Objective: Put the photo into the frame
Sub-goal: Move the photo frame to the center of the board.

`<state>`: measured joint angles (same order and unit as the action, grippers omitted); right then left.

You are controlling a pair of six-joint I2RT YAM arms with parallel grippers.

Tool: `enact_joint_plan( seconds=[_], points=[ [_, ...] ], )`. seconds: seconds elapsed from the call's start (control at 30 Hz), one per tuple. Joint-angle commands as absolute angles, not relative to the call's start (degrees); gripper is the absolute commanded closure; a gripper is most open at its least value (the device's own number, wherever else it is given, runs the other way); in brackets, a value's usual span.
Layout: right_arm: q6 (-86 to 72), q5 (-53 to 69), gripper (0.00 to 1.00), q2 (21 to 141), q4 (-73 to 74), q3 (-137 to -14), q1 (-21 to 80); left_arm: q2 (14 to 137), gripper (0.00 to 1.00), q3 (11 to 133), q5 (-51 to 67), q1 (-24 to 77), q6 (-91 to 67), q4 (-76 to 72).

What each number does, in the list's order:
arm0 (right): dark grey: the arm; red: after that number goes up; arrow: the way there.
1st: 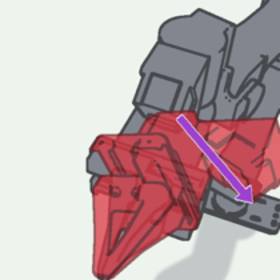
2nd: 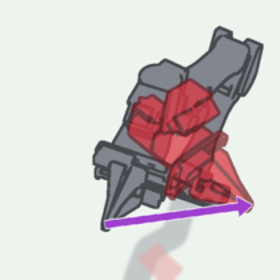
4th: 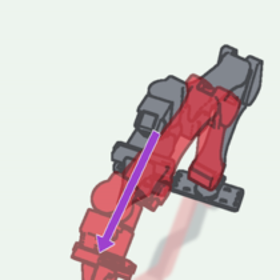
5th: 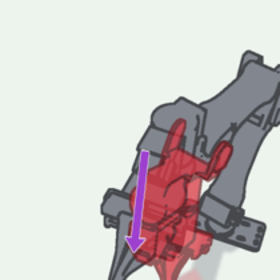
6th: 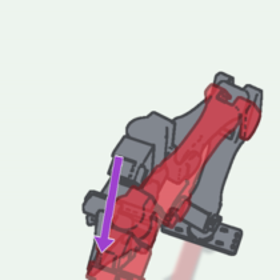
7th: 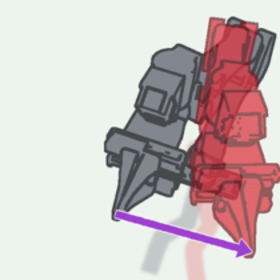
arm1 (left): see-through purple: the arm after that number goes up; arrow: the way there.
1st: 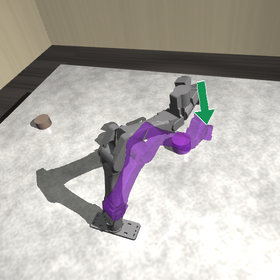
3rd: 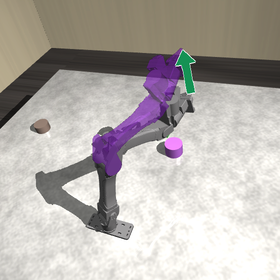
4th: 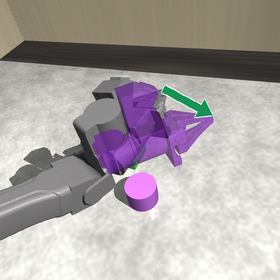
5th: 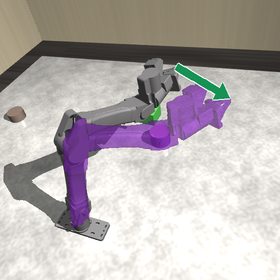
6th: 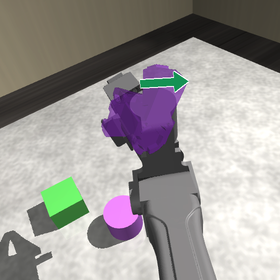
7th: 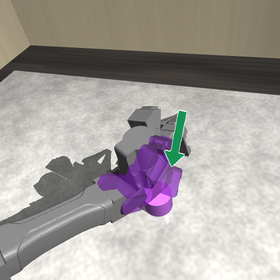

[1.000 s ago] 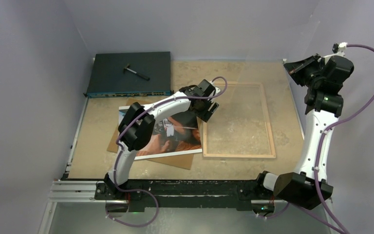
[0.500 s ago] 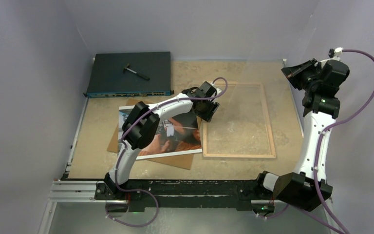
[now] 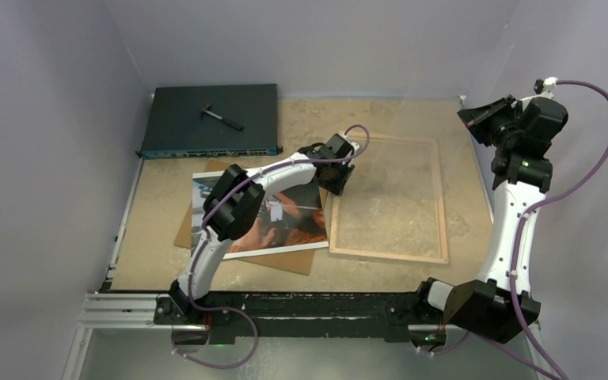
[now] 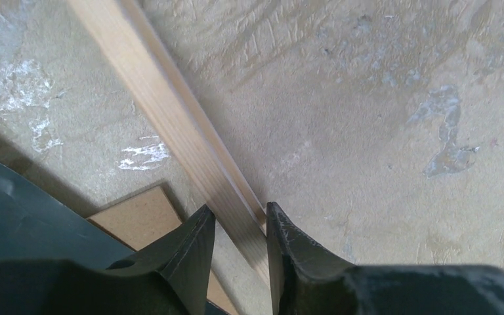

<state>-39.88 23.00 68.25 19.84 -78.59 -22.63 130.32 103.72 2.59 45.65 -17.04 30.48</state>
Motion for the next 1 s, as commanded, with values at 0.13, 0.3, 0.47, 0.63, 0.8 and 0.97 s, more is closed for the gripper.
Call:
enact_joint_plan(
  seconds=[0.13,0.3,0.47,0.63,0.8,0.97],
  points=[
    [-40.2,21.2,1.00,66.7,16.6,-78.7,-22.9,127.9,0.89,107.6,0.2,48.4,-18.0,25.2],
    [-40.1,21.0,1.00,66.5,16.6,-78.9,-22.9,126.4,0.93,108.2,0.1,48.5,-20.0,24.3],
    [-40.3,21.2,1.00,66.5,16.4,-78.9,-22.9,124.8,0.95,109.3,0.1,48.5,-22.6,24.7],
    [-40.9,22.3,1.00,66.3,15.5,-78.0,-22.9,121.0,1.00,106.4,-3.6,47.7,-25.3,25.0],
    [-41.8,23.5,1.00,65.9,14.4,-77.2,-22.9,117.9,1.00,102.6,-5.0,45.9,-28.4,26.1],
    [-44.0,26.9,1.00,65.9,11.8,-75.4,-22.9,112.7,1.00,94.7,-8.2,42.6,-28.8,25.1]
  ],
)
